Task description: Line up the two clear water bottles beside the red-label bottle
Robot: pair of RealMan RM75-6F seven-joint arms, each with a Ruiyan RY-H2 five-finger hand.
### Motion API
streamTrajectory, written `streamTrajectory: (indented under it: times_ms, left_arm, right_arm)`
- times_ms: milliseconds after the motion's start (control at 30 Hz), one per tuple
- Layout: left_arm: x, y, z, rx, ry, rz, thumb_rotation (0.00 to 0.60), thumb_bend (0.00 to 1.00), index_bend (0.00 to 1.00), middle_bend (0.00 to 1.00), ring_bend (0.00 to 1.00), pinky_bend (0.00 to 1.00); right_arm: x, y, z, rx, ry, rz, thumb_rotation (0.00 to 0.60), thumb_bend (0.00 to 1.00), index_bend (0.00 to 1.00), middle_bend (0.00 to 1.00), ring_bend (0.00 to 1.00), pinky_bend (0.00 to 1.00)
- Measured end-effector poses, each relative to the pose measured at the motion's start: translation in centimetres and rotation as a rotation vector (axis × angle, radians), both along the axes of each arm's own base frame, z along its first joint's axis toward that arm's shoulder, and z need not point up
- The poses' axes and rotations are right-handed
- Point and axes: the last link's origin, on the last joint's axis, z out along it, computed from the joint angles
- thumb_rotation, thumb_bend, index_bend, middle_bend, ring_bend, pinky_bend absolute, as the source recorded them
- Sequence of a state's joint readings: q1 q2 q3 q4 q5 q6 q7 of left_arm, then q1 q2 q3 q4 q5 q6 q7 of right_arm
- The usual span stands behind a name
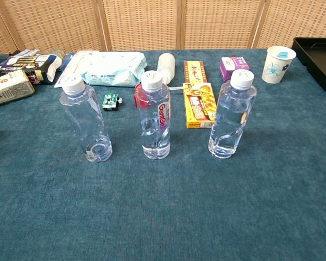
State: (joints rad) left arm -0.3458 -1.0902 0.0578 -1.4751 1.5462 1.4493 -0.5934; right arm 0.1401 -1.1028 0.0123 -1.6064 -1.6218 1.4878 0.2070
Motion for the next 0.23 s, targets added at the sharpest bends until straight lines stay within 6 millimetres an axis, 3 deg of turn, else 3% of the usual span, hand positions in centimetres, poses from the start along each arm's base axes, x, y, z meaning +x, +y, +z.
streamTrajectory:
  times_ms: [133, 233]
  left_arm:
    - [-0.8, -3.1, 2.1, 0.14, 0.111, 0.054, 0.6, 0.13, 0.0, 0.0, 0.0, 0.09]
    - [-1.0, -5.3, 2.6, 0.185, 0.168, 0.12, 0.6, 0.13, 0.0, 0.0, 0.0, 0.07]
  right_arm:
    - [0.1, 0.1, 0.2, -0.045, 0.069, -0.009, 0.6, 0.03, 0.15, 0.14, 0.12, 0.15]
    - [0.2, 0.2, 0.4, -0.093, 0.137, -0.02, 0.6, 0.03, 0.15, 0.14, 0.12, 0.15]
